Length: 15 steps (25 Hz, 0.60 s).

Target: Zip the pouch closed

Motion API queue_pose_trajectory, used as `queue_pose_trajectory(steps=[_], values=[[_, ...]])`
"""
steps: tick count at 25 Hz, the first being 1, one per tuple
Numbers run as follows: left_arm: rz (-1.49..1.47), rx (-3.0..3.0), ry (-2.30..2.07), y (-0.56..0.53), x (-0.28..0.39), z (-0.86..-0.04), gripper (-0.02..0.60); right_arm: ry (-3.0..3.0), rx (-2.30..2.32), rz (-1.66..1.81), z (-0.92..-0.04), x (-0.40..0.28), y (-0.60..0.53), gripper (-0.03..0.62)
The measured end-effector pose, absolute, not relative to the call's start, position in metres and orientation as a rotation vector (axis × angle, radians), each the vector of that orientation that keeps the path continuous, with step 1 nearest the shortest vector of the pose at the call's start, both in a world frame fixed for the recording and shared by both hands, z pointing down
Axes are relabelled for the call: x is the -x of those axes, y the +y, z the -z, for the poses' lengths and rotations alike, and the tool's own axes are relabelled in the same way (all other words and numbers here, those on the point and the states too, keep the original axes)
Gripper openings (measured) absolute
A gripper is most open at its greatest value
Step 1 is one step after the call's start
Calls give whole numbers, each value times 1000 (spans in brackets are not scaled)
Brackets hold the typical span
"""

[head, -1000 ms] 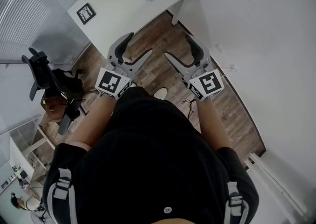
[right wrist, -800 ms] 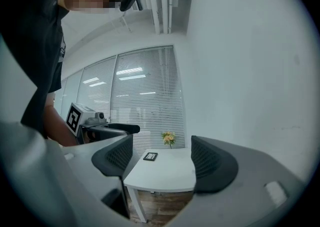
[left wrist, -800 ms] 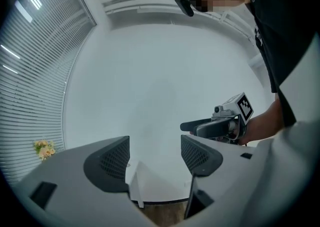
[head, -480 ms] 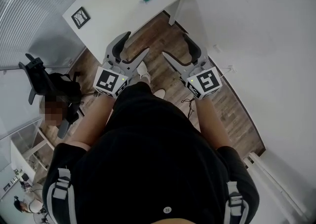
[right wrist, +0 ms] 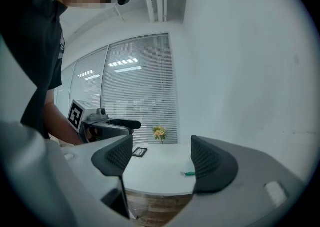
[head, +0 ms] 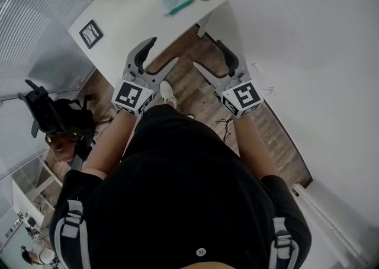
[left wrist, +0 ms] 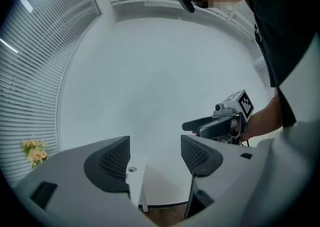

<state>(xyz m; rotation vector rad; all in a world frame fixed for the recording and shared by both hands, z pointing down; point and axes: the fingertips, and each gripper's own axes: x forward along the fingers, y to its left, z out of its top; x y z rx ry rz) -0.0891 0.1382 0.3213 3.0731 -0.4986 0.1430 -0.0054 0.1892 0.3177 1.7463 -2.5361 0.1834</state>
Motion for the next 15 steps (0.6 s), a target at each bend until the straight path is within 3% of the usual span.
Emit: queue_pose_trajectory(steps=[15], values=[[-129, -3027, -485, 14, 93, -336, 308, -2446, -1764, -189, -326, 1, 63, 360]])
